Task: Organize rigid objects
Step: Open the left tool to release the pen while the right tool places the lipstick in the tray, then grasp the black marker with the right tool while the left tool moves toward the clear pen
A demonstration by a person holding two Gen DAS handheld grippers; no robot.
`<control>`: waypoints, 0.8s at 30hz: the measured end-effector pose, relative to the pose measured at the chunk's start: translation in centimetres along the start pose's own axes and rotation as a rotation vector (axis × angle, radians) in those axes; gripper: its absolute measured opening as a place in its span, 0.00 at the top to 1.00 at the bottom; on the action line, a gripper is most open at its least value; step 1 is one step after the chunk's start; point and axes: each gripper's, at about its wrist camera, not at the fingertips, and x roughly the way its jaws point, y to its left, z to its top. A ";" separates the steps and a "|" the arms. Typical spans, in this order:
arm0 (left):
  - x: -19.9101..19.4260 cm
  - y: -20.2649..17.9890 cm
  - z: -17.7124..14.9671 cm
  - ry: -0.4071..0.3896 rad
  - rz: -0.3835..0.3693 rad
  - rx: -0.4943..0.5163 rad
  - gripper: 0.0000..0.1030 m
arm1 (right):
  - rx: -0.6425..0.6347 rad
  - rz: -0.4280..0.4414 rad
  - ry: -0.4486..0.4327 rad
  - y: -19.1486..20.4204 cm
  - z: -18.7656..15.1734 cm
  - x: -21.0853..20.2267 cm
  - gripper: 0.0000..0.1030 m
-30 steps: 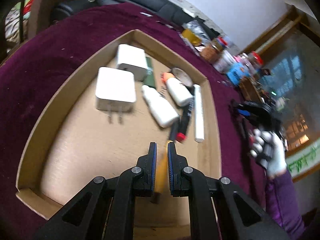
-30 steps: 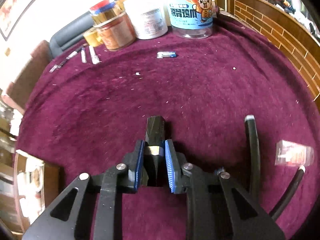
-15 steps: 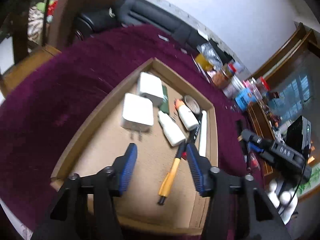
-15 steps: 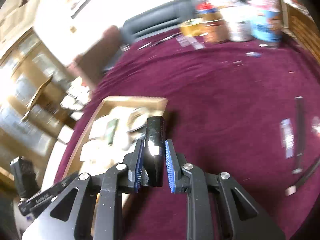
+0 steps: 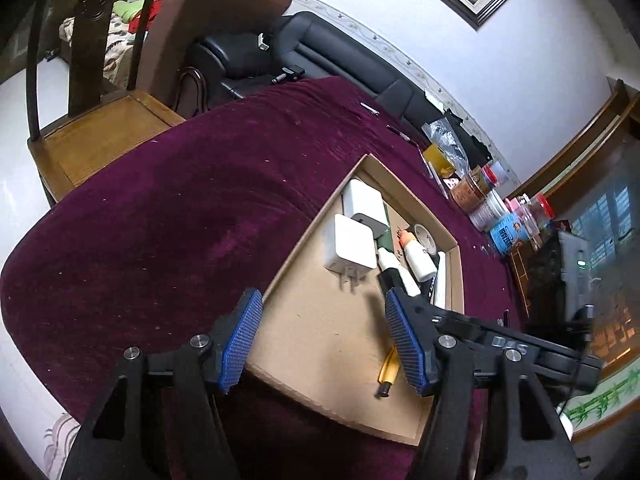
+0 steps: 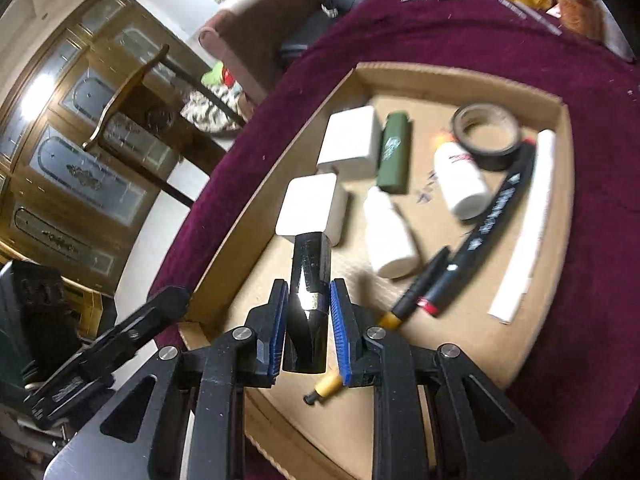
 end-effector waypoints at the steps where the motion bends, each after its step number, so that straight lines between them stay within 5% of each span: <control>1: 0.0 0.2 0.0 0.003 -0.003 -0.001 0.44 | -0.002 -0.017 0.005 -0.1 0.0 0.4 0.81; 8: 0.0 0.1 -0.3 0.012 -0.036 0.014 0.43 | 0.016 -0.163 -0.020 -0.9 1.3 1.8 0.81; 11: -0.1 -0.1 -0.3 0.018 -0.041 0.028 0.43 | 0.062 -0.119 -0.048 -2.0 1.5 0.8 0.81; 16: -0.3 -0.6 -0.4 0.022 -0.029 0.044 0.40 | 0.045 -0.080 -0.176 -2.8 1.1 -4.7 0.80; 18: -0.3 -1.1 -0.6 0.028 -0.030 0.055 0.39 | 0.010 -0.137 -0.246 -3.4 0.4 -7.7 0.77; 21: -0.3 -2.2 -0.9 0.040 -0.040 0.082 0.39 | 0.008 -0.231 -0.331 -6.0 -1.1 -11.6 0.56; 24: -0.3 -3.7 -1.5 0.056 -0.057 0.116 0.39 | 0.065 -0.331 -0.382 -10.6 -3.1 -15.5 0.54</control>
